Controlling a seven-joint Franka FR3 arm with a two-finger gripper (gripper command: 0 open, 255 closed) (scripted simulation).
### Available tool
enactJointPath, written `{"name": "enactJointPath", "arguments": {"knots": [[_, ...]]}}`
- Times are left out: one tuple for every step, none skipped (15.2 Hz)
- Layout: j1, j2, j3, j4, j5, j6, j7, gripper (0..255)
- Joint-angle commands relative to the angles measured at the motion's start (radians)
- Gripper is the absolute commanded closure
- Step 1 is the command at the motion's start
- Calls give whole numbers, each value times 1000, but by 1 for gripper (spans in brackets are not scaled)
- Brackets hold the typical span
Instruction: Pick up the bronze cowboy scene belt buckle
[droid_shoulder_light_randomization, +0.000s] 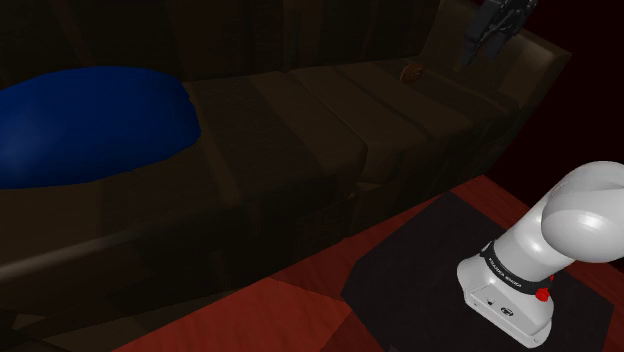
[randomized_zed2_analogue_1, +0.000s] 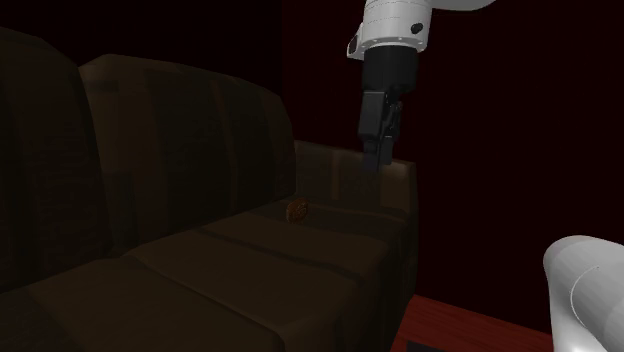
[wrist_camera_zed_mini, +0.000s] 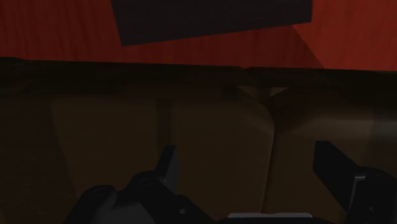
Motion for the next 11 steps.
{"name": "enactJointPath", "arguments": {"knots": [[0,0,0,0,0,0,0,0],[-8,26,-13,6,-8,19,-7,0],[-15,53,-26,13,-15,37,-13,0],[-22,81,-39,22,-21,55,-19,0],[-29,109,-52,31,-27,72,-26,0],[-36,138,-65,41,-33,89,-32,0],[-42,167,-78,53,-38,105,-38,0],[-48,196,-91,65,-42,121,-44,0],[-54,226,-104,79,-46,136,-51,0],[-60,256,-117,93,-49,151,-57,0],[-66,287,-130,109,-51,164,-63,0]]}}
